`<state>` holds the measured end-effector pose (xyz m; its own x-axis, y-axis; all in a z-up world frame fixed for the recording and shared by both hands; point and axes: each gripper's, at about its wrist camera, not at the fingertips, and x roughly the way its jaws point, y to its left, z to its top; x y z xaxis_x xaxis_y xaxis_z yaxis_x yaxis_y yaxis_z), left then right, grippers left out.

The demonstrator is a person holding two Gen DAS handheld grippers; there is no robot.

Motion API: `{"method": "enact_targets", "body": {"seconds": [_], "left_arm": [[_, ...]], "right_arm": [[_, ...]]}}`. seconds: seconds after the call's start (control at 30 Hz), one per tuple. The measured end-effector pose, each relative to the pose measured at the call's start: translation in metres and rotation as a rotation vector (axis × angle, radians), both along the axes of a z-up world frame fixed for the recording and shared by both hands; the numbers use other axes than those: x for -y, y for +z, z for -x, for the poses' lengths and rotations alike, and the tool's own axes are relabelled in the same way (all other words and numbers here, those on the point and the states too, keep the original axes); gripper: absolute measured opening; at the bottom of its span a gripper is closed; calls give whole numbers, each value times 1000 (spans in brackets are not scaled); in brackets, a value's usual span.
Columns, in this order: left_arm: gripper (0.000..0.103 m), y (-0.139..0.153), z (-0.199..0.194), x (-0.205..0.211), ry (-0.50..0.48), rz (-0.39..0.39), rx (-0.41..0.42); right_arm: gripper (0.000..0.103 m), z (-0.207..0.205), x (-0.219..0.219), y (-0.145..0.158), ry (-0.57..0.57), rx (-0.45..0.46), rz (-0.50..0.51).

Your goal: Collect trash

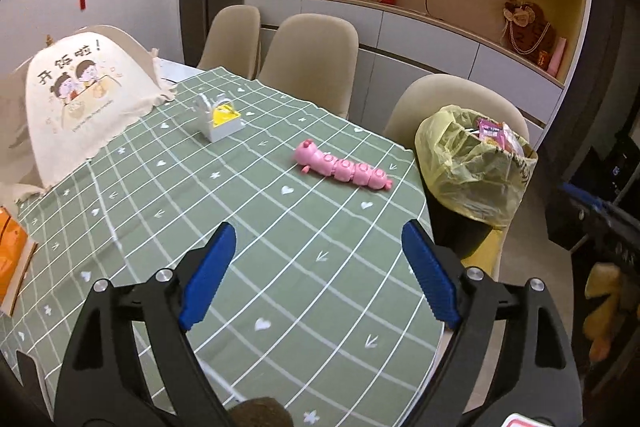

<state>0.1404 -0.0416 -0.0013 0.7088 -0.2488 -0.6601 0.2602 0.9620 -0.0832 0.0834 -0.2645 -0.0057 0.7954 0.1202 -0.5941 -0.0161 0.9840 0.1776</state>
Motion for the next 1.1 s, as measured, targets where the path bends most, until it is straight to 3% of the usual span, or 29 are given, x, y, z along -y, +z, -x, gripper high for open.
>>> {"method": "enact_targets", "body": {"seconds": [0.17, 0.47, 1.1], "left_arm": [[81, 6, 19, -3, 10, -45, 50], [81, 24, 42, 1, -4, -45, 129], [81, 29, 50, 17, -58, -59, 132]], "right_arm": [[35, 23, -24, -5, 1, 11, -26], [35, 46, -34, 11, -41, 62, 56], [35, 54, -26, 15, -66, 64, 27]]}}
